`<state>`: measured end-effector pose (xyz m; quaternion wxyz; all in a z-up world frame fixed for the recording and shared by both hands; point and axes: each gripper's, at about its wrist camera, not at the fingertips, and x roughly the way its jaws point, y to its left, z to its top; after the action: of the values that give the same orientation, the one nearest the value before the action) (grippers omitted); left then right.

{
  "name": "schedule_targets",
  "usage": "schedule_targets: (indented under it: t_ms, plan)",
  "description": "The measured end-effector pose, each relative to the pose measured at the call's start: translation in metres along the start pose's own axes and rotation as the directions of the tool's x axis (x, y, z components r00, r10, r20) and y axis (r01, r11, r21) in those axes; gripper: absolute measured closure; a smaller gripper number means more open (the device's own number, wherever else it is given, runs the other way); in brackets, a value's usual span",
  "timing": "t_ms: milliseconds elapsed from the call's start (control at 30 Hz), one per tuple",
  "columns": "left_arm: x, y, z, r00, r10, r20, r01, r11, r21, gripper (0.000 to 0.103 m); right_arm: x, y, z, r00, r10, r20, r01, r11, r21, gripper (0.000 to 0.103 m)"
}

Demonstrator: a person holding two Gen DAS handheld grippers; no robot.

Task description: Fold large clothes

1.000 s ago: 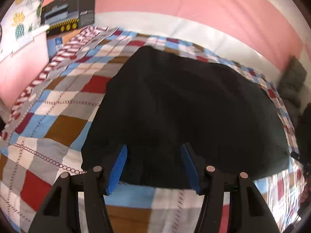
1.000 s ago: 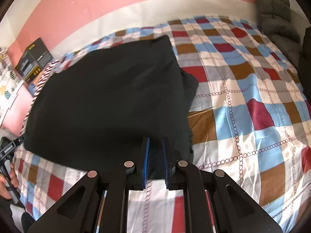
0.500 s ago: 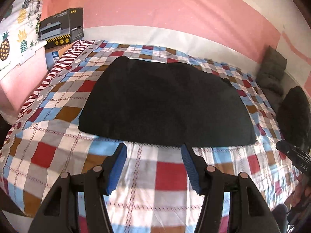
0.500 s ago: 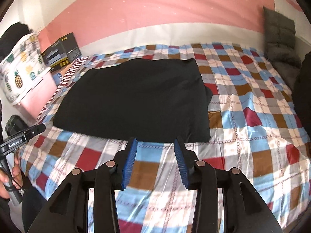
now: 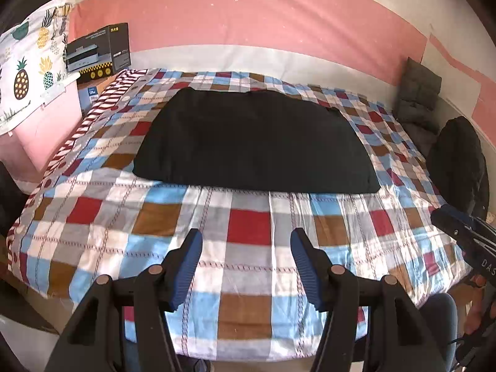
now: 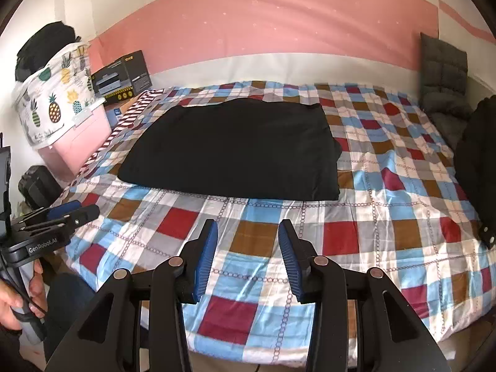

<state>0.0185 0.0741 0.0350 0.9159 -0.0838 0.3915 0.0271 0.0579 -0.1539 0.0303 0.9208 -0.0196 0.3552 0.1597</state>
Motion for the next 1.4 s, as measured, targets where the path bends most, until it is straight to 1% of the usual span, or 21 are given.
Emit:
schedule_targets:
  t_ms: [200,267,567,833,1233,1400]
  plan:
    - [-0.008,-0.003,-0.013,1.0,0.006,-0.013,-0.006,1.0,0.003,0.042,-0.01,0.011,-0.015,1.0,0.001,-0.004,-0.002,1.0,-0.016,0.06]
    - [-0.008,-0.003,-0.014,1.0,0.017,-0.014,-0.017,1.0,0.003,0.042,-0.01,0.012,-0.018,1.0,0.0,-0.008,0.0,1.0,-0.017,0.057]
    - [-0.006,0.0,-0.015,0.999,0.051,-0.016,-0.051,0.999,0.001,0.042,-0.009,0.01,-0.022,1.0,-0.019,-0.01,0.019,1.0,-0.008,0.054]
    - [0.007,0.005,-0.017,0.996,0.081,-0.044,-0.081,0.997,-0.009,0.042,0.003,0.009,-0.019,0.999,-0.027,-0.031,0.027,1.0,-0.009,0.054]
    - [0.014,0.009,-0.017,0.995,0.074,-0.061,-0.075,0.997,-0.005,0.042,0.011,0.01,-0.019,0.999,-0.025,-0.046,0.024,1.0,-0.01,0.054]
    - [0.013,0.008,-0.017,0.995,0.078,-0.057,-0.078,0.997,-0.001,0.042,0.012,0.01,-0.019,0.999,-0.024,-0.044,0.023,1.0,-0.009,0.054]
